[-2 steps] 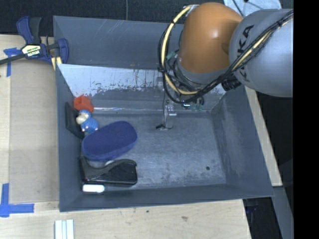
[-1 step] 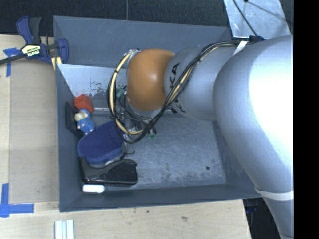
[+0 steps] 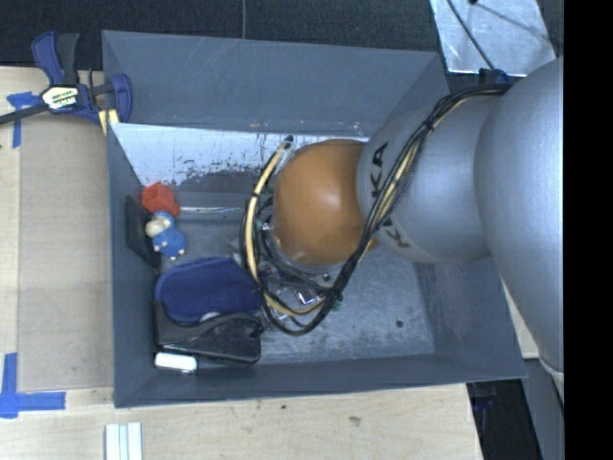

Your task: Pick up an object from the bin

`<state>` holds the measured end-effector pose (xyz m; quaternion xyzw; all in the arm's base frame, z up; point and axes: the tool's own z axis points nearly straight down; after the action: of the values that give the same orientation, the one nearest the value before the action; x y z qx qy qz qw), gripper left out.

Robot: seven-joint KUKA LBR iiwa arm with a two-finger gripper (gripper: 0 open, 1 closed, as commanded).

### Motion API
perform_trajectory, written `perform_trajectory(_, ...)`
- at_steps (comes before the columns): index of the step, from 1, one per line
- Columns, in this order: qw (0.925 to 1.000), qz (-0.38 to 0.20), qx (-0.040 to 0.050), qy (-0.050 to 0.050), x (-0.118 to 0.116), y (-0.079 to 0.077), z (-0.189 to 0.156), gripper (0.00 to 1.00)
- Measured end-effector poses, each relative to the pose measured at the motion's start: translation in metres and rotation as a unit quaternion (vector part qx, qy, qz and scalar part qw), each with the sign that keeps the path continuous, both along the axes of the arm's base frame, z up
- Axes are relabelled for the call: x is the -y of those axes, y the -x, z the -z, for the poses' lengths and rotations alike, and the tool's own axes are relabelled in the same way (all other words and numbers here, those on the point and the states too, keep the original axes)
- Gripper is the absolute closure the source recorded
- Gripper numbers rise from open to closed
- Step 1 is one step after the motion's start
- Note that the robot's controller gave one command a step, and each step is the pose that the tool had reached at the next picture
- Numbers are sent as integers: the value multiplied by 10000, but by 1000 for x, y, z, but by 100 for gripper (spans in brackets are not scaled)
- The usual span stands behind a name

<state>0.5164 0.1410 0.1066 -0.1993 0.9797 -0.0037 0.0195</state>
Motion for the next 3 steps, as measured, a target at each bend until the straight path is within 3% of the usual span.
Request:
perform_trajectory(1,9982,-590,-25,68,-12,-2,-5,0)
perform_trajectory(2,9949,-1003,5,92,-20,-4,1,0)
perform_trajectory(3,9316,-3631,-16,189,-71,-25,27,0)
